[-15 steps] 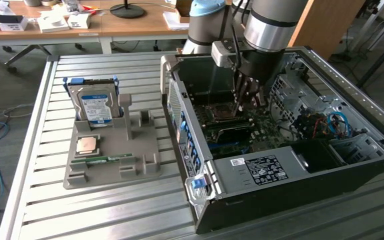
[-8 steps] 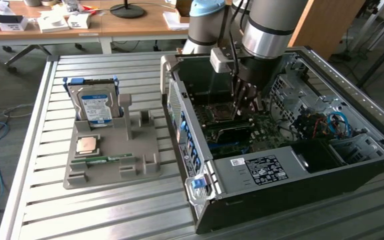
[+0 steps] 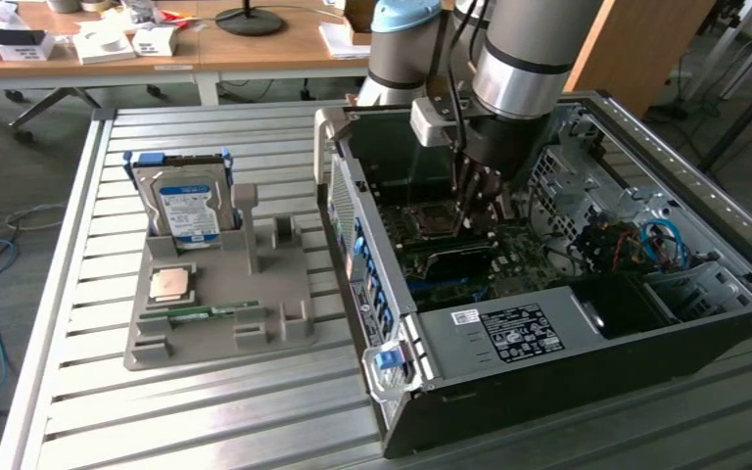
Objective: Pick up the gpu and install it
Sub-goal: 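Press down on the gpu until it lock into place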
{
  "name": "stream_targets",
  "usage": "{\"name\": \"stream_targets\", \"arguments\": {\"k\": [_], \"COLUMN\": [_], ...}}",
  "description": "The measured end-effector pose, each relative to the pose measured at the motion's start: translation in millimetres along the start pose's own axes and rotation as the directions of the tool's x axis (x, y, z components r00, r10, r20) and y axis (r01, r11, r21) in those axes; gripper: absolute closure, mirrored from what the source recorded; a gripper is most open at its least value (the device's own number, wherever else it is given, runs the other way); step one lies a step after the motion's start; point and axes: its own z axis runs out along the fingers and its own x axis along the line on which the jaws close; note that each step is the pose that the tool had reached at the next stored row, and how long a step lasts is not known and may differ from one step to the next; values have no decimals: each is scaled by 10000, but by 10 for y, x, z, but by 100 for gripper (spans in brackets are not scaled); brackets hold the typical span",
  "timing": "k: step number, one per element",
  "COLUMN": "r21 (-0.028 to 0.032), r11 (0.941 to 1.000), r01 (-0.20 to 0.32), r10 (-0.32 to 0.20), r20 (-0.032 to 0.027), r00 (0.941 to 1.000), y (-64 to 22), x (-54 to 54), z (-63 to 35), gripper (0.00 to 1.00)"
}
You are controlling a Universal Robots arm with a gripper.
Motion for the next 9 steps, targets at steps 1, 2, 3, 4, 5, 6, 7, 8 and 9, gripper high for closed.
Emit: {"name": "stream_targets", "arguments": {"k": [1, 2, 3, 4, 5, 6, 7, 8, 9], "r21": [1, 1, 0, 0, 0, 0, 1, 0, 0], "r11": [10000, 10000, 10000, 10000, 10000, 10000, 10000, 10000, 10000], "r01": [-2, -2, 0, 0, -1, 0, 0, 0, 0], "r10": [2, 2, 0, 0, 1, 0, 0, 0, 0], "r20": [2, 2, 1, 1, 1, -1, 2, 1, 0], "r00": [10000, 10000, 10000, 10000, 10000, 10000, 10000, 10000, 10000], "y": [3, 7, 10, 14, 19, 25, 33, 42, 51], "x": [-9, -21, -29, -37, -39, -38, -39, -39, -39], "z": [2, 3, 3, 4, 5, 7, 15, 25, 39], "gripper": [89, 89, 89, 89, 89, 89, 89, 89, 89]}}
